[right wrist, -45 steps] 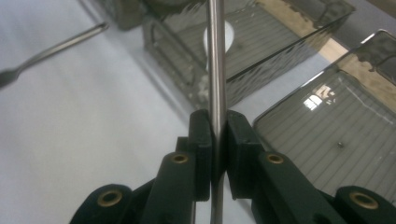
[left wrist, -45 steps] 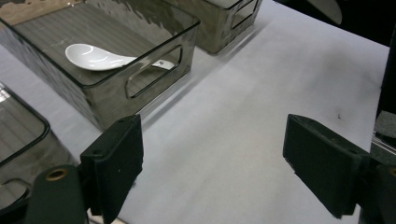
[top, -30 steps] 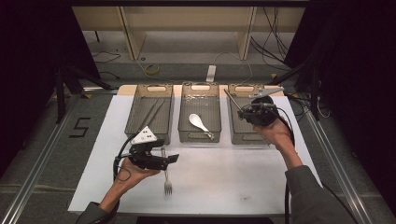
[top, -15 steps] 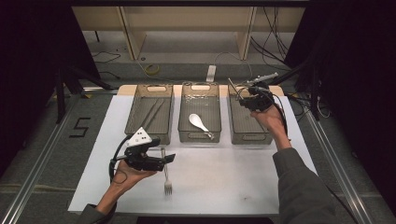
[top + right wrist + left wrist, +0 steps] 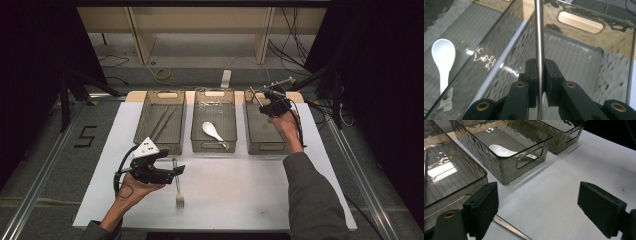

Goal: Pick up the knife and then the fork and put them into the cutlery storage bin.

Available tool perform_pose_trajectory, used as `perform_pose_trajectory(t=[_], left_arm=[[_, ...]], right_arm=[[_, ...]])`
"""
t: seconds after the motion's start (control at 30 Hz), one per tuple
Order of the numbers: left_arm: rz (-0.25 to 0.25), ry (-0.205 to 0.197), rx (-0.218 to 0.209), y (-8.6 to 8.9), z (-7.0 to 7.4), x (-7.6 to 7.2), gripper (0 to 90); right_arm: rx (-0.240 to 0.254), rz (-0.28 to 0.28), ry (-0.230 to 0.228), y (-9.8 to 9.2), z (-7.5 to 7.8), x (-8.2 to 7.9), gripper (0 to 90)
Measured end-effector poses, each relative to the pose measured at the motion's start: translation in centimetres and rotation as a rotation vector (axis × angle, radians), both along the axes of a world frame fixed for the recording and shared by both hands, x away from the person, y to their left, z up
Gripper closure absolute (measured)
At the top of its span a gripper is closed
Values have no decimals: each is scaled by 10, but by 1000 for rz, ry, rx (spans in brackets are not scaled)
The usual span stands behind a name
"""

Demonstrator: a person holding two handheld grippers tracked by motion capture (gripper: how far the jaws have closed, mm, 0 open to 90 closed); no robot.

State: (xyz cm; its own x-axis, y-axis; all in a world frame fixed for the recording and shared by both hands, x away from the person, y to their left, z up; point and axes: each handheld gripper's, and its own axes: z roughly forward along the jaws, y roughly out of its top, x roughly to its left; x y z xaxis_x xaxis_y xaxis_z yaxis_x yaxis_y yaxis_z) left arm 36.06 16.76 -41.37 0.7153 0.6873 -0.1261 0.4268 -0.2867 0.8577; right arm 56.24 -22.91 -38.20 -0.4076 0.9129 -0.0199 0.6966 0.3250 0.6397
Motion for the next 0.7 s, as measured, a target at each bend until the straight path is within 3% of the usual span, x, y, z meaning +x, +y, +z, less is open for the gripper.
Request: perform_pose_trajectory(t=[0.4,0.47,0.53,0.7], left_arm=[[4,11,3,-2,-1,1,168],[5,12,3,-2,-1,1,168],[5,13,5,-2,-1,1,168],[4,14,10,-2,-1,1,168]], right_arm=[[-33,-34,37,5,-17,13,818],[-32,-38,24,5,-19,14,741],[12,-45,-6,6,-13,13,696],[37,0,-57,7,10,2,642]])
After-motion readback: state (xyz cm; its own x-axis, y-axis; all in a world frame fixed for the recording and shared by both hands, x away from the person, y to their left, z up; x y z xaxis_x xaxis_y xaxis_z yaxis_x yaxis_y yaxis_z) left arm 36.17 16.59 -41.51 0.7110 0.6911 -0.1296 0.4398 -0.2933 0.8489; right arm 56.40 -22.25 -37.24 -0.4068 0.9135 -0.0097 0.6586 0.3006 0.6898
